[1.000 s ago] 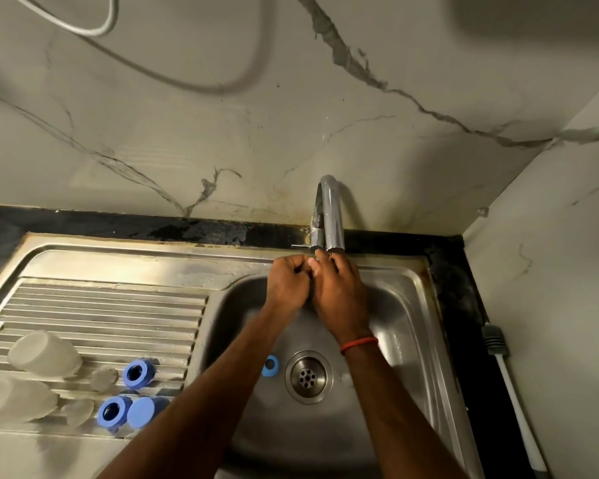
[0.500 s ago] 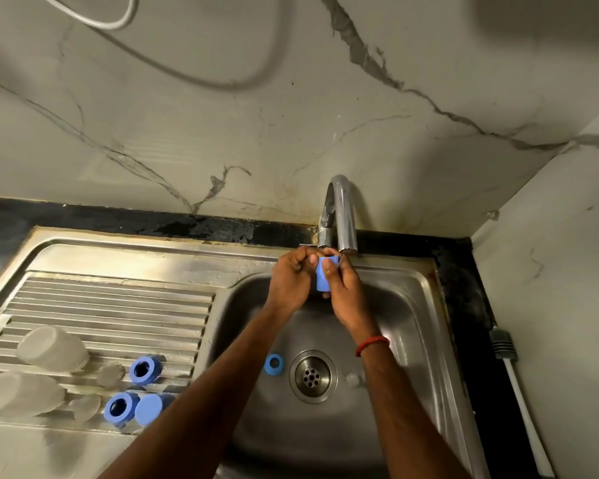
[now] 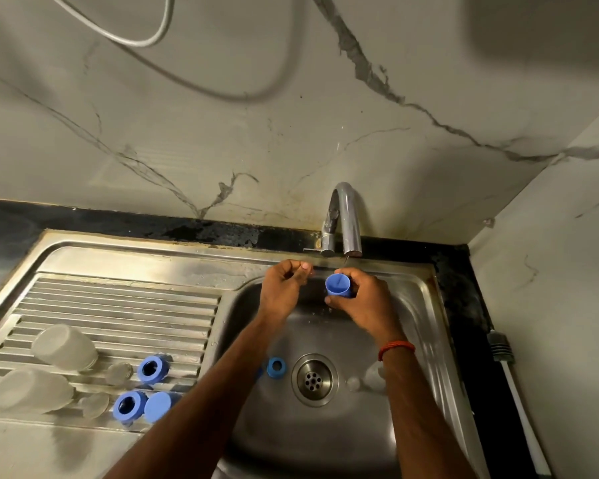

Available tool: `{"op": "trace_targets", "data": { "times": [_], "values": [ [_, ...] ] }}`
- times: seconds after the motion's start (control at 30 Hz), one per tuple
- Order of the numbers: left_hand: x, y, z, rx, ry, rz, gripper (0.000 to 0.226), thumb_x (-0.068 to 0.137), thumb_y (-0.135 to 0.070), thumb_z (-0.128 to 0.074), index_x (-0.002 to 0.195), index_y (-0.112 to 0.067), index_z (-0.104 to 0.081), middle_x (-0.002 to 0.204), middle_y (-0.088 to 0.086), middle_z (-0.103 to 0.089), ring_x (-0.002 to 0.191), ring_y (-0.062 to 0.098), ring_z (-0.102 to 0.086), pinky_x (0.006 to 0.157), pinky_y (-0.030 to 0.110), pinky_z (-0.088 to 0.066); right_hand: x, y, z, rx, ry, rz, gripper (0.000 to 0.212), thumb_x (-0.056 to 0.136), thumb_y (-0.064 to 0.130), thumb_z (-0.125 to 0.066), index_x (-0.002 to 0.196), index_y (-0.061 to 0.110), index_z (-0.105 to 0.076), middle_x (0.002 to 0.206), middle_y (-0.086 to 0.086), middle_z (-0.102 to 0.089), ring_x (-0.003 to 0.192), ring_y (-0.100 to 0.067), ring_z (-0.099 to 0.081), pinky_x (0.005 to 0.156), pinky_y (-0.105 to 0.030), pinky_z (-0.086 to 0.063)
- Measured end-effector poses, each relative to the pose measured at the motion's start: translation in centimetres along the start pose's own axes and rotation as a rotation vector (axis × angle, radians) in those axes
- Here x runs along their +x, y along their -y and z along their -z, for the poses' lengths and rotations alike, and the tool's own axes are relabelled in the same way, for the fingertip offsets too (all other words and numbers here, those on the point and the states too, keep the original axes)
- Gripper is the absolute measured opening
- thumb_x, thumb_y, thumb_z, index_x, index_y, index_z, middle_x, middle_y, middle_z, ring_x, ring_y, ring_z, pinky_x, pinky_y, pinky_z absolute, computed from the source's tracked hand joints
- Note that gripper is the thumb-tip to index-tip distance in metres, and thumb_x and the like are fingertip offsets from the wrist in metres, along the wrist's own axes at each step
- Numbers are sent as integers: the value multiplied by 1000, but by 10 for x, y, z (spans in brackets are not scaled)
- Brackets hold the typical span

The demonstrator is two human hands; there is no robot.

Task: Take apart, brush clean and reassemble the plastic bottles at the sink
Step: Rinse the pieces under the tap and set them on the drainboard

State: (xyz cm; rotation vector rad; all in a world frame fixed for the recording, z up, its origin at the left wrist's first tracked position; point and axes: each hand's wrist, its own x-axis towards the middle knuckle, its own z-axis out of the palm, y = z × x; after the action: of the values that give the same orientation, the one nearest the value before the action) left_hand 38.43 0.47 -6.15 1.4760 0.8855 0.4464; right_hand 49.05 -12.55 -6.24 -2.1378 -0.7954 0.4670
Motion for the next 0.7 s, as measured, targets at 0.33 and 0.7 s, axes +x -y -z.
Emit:
{"op": "trace_targets", "data": {
  "times": [0.33,0.7],
  "values": [
    [0,5,1,-10,4,-7,12,100,-21,-61,95,-17,-71,95,2,-75,92,18,-70,93,43,-57,1,9,2,-73,-30,11,53,72,23,-88,121,18,-67,111,3,-71,100,-14,-65,89,-31,-54],
    [-2,9,1,-33,-4,19,11,100,-21,-60,99,-15,-70,97,0,-75,93,12,-68,84,28,-51,1,10,1,-193,8,1,47,73,28,-87,115,17,-68,103,2,-71,94,-16,-65,84,-30,-53]
  ]
}}
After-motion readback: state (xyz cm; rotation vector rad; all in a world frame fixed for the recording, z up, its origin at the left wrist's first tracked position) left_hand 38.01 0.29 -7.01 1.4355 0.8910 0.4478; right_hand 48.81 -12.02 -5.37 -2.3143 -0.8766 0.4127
